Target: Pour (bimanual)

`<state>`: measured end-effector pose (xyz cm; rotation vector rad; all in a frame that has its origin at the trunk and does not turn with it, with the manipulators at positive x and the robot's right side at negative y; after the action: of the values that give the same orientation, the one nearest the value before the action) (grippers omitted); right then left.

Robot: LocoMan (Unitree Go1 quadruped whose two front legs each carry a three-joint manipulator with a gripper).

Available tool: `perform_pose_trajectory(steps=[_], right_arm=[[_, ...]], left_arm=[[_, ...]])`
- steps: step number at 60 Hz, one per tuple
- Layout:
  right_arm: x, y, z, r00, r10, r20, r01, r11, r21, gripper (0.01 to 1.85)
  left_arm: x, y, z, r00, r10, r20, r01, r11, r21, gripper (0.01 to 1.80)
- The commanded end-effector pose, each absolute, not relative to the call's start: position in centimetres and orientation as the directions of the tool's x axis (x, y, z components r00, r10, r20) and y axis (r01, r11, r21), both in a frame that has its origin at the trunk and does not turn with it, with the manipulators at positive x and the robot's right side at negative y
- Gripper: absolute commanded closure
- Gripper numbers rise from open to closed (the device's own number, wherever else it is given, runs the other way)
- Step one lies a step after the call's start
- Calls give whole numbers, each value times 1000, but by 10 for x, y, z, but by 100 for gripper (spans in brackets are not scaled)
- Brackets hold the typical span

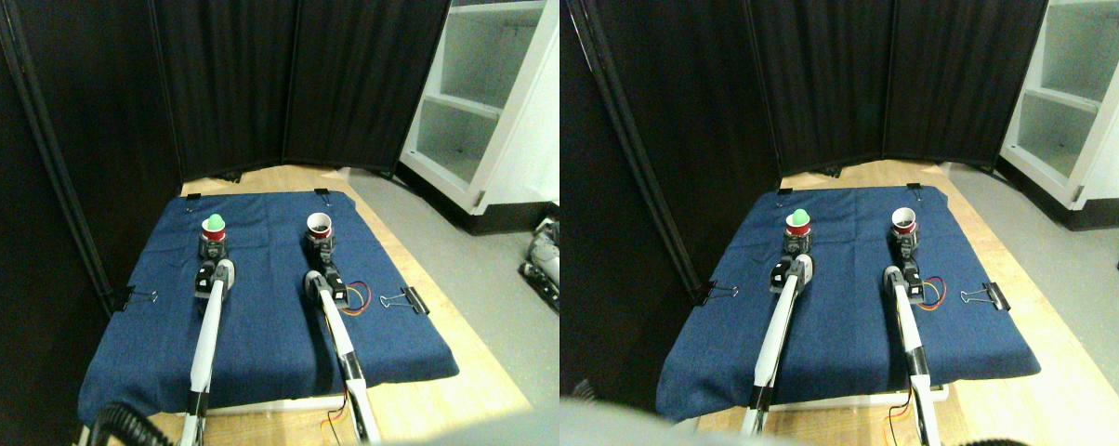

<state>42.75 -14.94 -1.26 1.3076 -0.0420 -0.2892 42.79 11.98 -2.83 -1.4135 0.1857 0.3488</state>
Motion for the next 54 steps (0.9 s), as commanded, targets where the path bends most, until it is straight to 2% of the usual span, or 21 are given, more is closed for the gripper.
perform_pose_trajectory(steps=[1,3,5,7,8,10,12,14,15,19,23,27,30,37,46,54], right_arm=[[431,-149,-6,972,-209,-106,153,219,964,153],[430,-149,-5,971,-197,-133,173,201,964,146],[430,-150,-5,971,-170,-170,198,162,967,132],[430,-151,-5,971,-154,-181,206,164,965,118],[430,-151,-5,971,-154,-181,206,164,965,118],[430,-152,-5,969,-133,-210,231,162,959,91],[430,-152,-5,967,-129,-221,239,155,959,79],[430,-152,-5,966,-128,-223,241,155,958,76],[429,-152,-4,965,-120,-235,251,137,958,68],[429,-152,-4,966,-109,-234,247,131,960,60],[429,-151,-4,968,-107,-226,239,124,963,60],[429,-151,-4,970,-104,-221,233,122,965,61],[429,-150,-2,971,-107,-216,229,128,965,69],[428,-150,-1,971,-105,-213,226,138,964,73],[425,-148,2,975,-106,-196,209,129,969,77],[420,-148,7,981,-86,-173,184,149,972,80]], left_arm=[[432,116,-27,944,107,-312,-325,141,-935,148],[432,117,-28,944,93,-318,-329,162,-930,148],[432,117,-28,942,89,-324,-335,158,-929,148],[431,117,-28,939,101,-330,-342,158,-926,138],[431,117,-28,939,101,-330,-342,158,-926,138],[430,117,-28,937,101,-335,-349,179,-920,108],[430,118,-28,936,93,-339,-350,196,-916,82],[430,118,-28,936,90,-340,-351,199,-915,76],[429,118,-28,936,81,-342,-351,208,-913,63],[429,119,-28,936,78,-343,-352,208,-913,60],[429,120,-26,935,76,-345,-354,212,-911,64],[428,120,-25,935,77,-346,-355,223,-908,60],[427,121,-24,936,76,-342,-351,219,-910,61],[424,123,-24,939,76,-337,-345,221,-912,62],[417,123,-21,941,69,-331,-338,191,-921,49],[411,126,-13,951,55,-304,-309,206,-929,54]])
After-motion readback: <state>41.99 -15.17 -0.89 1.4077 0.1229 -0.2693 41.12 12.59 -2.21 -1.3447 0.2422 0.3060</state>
